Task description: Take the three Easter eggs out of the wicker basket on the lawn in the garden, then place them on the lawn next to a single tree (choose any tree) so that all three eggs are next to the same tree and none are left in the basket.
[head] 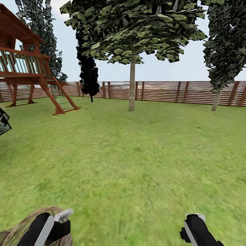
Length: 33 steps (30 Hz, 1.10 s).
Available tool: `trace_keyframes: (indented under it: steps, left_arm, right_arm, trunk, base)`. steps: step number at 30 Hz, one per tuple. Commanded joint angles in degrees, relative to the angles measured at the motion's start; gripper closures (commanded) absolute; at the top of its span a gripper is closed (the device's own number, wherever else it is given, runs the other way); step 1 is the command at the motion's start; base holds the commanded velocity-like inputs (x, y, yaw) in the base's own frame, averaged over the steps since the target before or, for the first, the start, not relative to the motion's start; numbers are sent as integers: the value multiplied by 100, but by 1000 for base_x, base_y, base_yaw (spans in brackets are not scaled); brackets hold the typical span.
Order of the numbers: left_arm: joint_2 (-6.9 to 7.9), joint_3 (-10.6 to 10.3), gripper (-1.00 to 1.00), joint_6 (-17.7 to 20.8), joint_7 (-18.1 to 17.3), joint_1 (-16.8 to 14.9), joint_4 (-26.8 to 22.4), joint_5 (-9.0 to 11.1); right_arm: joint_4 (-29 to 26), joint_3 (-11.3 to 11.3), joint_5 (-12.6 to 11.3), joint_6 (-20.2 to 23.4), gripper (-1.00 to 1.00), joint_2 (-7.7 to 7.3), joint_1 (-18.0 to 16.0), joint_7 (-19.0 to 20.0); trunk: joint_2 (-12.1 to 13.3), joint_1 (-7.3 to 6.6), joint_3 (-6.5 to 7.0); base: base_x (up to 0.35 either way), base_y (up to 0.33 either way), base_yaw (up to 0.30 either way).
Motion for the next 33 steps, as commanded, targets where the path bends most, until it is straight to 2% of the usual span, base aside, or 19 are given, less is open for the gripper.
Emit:
trace_keyframes:
  steps: [1, 33]
  left_arm:
    - [0, 3, 100, 28, 54, -6, -6, -2]
    - [-1, -4, 100, 28, 56, -7, -6, -2]
  right_arm:
    - [-7, 1, 13, 26, -100, 1, -3, 2]
    - [-5, 8, 14, 26, -100, 5, -3, 4]
  trunk:
    - [-3, 3, -6]
    - [-3, 3, -6]
  base:
    - [316, -81, 0]
    - [316, -80, 0]
